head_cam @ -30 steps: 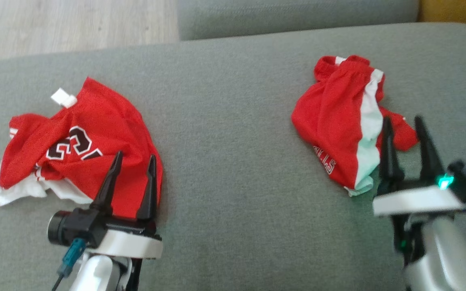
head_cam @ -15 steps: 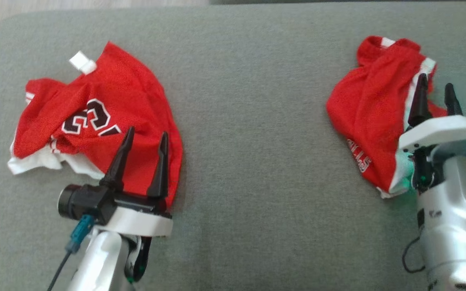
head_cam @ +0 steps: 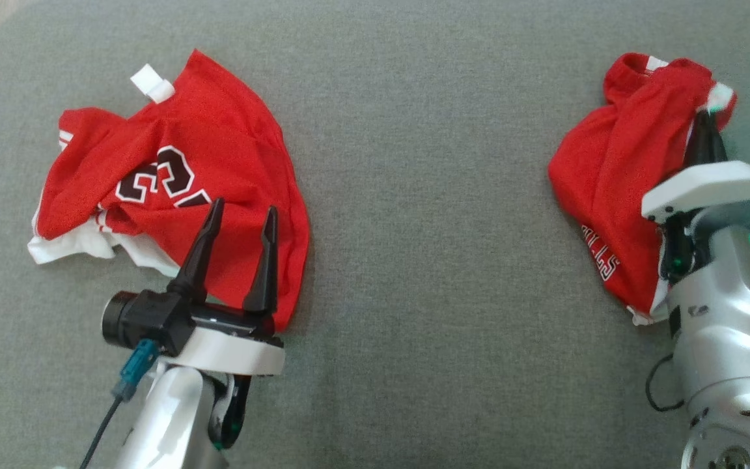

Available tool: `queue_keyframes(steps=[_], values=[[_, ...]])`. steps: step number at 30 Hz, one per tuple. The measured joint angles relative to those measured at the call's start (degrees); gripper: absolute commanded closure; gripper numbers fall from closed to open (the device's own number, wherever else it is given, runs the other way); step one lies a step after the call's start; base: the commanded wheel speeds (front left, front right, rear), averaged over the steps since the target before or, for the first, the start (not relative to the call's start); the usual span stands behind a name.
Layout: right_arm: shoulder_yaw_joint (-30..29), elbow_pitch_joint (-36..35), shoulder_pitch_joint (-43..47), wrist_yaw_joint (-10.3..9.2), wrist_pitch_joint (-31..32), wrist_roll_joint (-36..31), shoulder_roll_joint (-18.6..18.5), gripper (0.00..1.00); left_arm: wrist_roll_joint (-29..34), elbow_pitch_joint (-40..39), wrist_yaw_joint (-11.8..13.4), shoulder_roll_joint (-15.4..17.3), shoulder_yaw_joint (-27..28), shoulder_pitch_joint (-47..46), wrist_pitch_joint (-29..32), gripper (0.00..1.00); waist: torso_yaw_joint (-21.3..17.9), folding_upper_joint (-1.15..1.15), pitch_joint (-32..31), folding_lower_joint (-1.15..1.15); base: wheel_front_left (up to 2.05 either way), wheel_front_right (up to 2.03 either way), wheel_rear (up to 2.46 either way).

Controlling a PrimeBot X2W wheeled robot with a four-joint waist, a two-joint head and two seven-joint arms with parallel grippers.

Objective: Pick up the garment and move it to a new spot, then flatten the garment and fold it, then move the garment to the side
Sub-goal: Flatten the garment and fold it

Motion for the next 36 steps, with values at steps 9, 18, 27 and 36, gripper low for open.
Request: queue_keyframes(steps=[9, 18, 27, 36], values=[[13.94, -11.13, 0.19, 0.01, -1.25, 2.27, -0.38, 1.0, -0.02, 0.64, -0.51, -0.92, 1.58, 0.21, 0.0, 0.0, -0.63, 0.0, -3.38, -0.01, 0.0, 0.0, 0.0], [44.81, -20.87, 8.49, 0.01, -1.44, 6.62, -0.64, 1.0, -0.03, 0.91, -0.59, -1.1, 1.85, 2.66, 0.0, 0.0, -0.41, 0.0, -7.48, -0.01, 0.0, 0.0, 0.0], [74.76, -12.92, 7.91, 0.01, -0.04, 18.84, -0.78, 0.0, -0.13, 1.69, -1.02, -1.16, 1.8, 3.82, 0.0, 0.0, 2.73, 0.0, -8.57, -0.01, 0.0, 0.0, 0.0], [81.32, -10.51, 3.62, 0.01, -0.73, 26.68, -0.9, 0.0, -0.18, 1.7, -1.01, -1.2, 3.31, 4.77, 0.0, 0.0, 1.81, 0.0, -9.7, -0.01, 0.0, 0.0, 0.0]])
